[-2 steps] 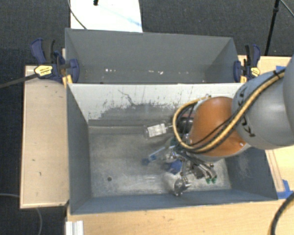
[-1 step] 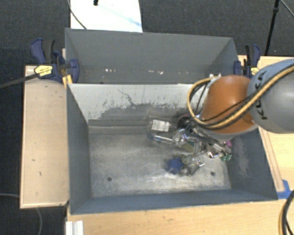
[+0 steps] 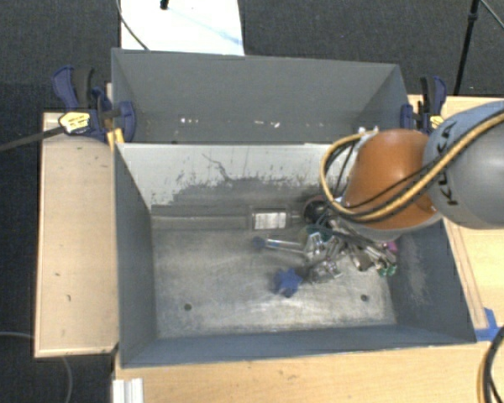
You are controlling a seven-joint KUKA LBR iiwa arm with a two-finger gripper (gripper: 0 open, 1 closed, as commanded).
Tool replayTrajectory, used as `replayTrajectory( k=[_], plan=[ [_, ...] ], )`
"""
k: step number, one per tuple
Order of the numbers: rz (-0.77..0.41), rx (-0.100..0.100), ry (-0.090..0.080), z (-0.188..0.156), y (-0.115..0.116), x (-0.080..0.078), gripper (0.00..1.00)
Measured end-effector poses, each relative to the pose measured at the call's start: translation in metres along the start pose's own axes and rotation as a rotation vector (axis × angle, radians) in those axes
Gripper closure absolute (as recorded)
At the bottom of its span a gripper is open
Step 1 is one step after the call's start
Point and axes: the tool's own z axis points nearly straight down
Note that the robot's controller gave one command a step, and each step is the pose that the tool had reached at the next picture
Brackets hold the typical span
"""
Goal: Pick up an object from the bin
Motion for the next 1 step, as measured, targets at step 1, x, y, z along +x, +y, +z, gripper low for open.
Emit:
replayTrajectory(
  k=[1],
  plan=[
    [0.001, 0.004, -0.01, -0.1261, 0.0118, 0.0025, 1.0]
  ],
)
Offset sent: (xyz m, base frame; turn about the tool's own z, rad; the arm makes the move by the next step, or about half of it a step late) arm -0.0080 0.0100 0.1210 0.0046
